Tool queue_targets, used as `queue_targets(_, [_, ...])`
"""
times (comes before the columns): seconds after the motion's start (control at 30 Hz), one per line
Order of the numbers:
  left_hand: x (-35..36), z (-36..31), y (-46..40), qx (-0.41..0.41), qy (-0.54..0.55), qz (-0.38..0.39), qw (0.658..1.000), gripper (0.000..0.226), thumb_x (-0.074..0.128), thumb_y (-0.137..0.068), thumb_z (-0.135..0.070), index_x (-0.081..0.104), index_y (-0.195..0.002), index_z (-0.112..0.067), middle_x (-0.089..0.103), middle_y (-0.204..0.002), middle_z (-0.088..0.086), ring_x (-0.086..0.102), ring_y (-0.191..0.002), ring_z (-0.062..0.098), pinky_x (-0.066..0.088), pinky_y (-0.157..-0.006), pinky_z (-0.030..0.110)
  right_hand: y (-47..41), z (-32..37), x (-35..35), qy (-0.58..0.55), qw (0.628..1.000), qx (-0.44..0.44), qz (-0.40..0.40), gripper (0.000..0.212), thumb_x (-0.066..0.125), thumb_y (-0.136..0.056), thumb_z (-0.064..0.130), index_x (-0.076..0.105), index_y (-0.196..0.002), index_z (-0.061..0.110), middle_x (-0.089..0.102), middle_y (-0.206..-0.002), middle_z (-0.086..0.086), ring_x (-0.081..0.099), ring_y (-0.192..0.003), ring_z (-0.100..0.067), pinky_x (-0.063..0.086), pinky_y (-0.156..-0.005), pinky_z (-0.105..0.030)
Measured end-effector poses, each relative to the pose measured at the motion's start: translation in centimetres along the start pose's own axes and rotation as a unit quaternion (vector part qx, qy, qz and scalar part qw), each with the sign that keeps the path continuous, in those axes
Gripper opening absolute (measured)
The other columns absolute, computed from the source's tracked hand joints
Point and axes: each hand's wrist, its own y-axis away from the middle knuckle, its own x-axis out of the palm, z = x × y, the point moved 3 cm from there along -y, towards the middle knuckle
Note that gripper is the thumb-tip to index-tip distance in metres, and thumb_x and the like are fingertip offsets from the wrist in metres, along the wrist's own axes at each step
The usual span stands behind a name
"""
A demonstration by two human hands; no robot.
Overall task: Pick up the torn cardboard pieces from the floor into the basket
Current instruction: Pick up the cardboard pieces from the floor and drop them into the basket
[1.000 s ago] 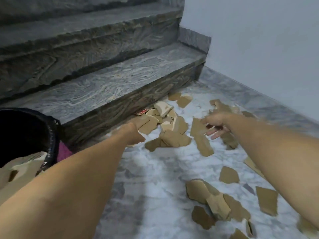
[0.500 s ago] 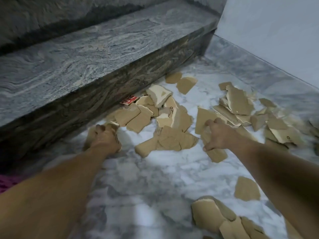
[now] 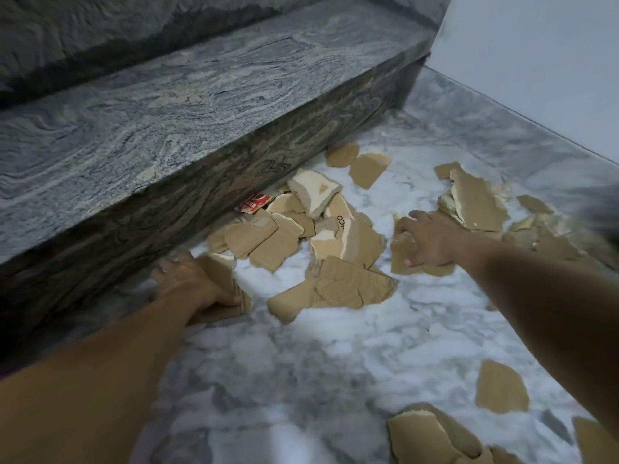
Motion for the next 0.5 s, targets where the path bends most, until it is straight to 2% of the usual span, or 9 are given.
queue_targets(0.07, [0.1, 0.3, -0.7, 0.001, 0.058, -0.001, 0.998, 0.142, 0.093, -0.029, -0.055, 0.022, -0.143, -0.009, 0.031, -0.144, 0.02, 0.033, -0.134, 0.034, 0.04, -0.106, 0.043, -0.3, -0.1, 0.8, -0.035, 0.999, 0.013, 0.027, 0.107, 0.08, -0.071, 0.039, 0.011, -0.153, 0.028, 0.019, -0.157, -0.006, 0.024, -0.144, -0.032, 0.028, -0.114, -0.046])
queue_targets(0.1, [0.0, 0.2, -0.7, 0.017, 0.084, 0.008, 0.996, 0.136, 0.094, -0.028, -0.054, 0.029, -0.138, -0.007, 0.04, -0.14, 0.02, 0.041, -0.13, 0.034, 0.044, -0.102, 0.041, 0.1, 0.0, 0.9, -0.036, 0.999, 0.026, 0.025, 0.118, 0.083, -0.067, 0.04, 0.005, -0.154, 0.026, 0.022, -0.156, -0.007, 0.024, -0.143, -0.033, 0.029, -0.113, -0.045])
queue_targets(0.2, [-0.2, -0.1, -1.2, 0.051, 0.18, 0.038, 0.982, 0.104, 0.093, -0.02, -0.055, 0.062, -0.107, -0.007, 0.068, -0.109, 0.012, 0.064, -0.103, 0.026, 0.053, -0.083, 0.032, 0.1, -0.6, 0.5, -0.03, 0.998, 0.062, -0.004, 0.127, 0.088, -0.052, 0.051, 0.014, -0.151, 0.022, 0.041, -0.144, -0.01, 0.035, -0.136, -0.034, 0.033, -0.104, -0.044])
queue_targets(0.27, [-1.0, -0.6, -0.9, 0.075, 0.255, 0.044, 0.963, 0.079, 0.095, -0.022, -0.051, 0.069, -0.085, -0.011, 0.071, -0.088, 0.005, 0.067, -0.089, 0.019, 0.051, -0.071, 0.027, 0.3, -0.9, -0.1, -0.036, 0.997, 0.066, 0.0, 0.117, 0.089, -0.049, 0.052, 0.029, -0.142, 0.016, 0.053, -0.133, -0.01, 0.046, -0.125, -0.032, 0.038, -0.096, -0.041])
queue_targets(0.33, [-1.8, -1.8, -0.1, 0.114, 0.318, 0.063, 0.939, 0.042, 0.096, -0.05, -0.024, 0.062, -0.074, -0.014, 0.062, -0.074, -0.003, 0.06, -0.079, 0.014, 0.04, -0.063, 0.02, 0.4, -1.0, -0.8, -0.078, 0.995, 0.056, 0.02, 0.104, 0.09, -0.053, 0.047, 0.037, -0.135, 0.01, 0.055, -0.129, -0.01, 0.051, -0.119, -0.03, 0.044, -0.093, -0.038])
queue_targets(0.37, [-2.3, -2.6, 0.6, 0.126, 0.335, 0.07, 0.931, 0.035, 0.09, -0.061, -0.013, 0.057, -0.072, -0.016, 0.056, -0.071, -0.006, 0.055, -0.072, 0.011, 0.036, -0.061, 0.018, 0.7, -0.9, -1.4, -0.102, 0.993, 0.052, 0.039, 0.099, 0.09, -0.056, 0.045, 0.04, -0.133, 0.009, 0.054, -0.128, -0.008, 0.052, -0.118, -0.029, 0.045, -0.093, -0.036])
queue_targets(0.43, [-3.1, -4.0, 0.9, 0.137, 0.342, 0.066, 0.927, 0.03, 0.086, -0.069, -0.012, 0.057, -0.077, -0.016, 0.055, -0.074, -0.005, 0.05, -0.067, 0.008, 0.035, -0.063, 0.016, 1.1, -0.7, -2.7, -0.135, 0.987, 0.046, 0.073, 0.082, 0.089, -0.058, 0.044, 0.05, -0.122, 0.011, 0.057, -0.12, -0.004, 0.057, -0.108, -0.025, 0.047, -0.085, -0.032])
queue_targets(0.47, [-2.9, -4.5, 0.1, 0.137, 0.336, 0.069, 0.929, 0.032, 0.087, -0.066, -0.022, 0.06, -0.081, -0.013, 0.059, -0.081, 0.001, 0.054, -0.073, 0.011, 0.04, -0.07, 0.019, 1.3, -0.6, -3.6, -0.143, 0.986, 0.037, 0.077, 0.068, 0.089, -0.059, 0.044, 0.057, -0.109, 0.012, 0.061, -0.112, -0.003, 0.06, -0.099, -0.022, 0.047, -0.078, -0.03])
queue_targets(0.5, [-3.1, -5.0, 0.0, 0.13, 0.326, 0.072, 0.934, 0.048, 0.088, -0.056, -0.037, 0.064, -0.087, -0.01, 0.062, -0.094, 0.004, 0.058, -0.084, 0.015, 0.045, -0.08, 0.024, 1.6, -0.3, -4.5, -0.148, 0.985, 0.03, 0.079, 0.056, 0.088, -0.061, 0.043, 0.059, -0.098, 0.013, 0.064, -0.105, -0.002, 0.061, -0.092, -0.02, 0.046, -0.073, -0.029])
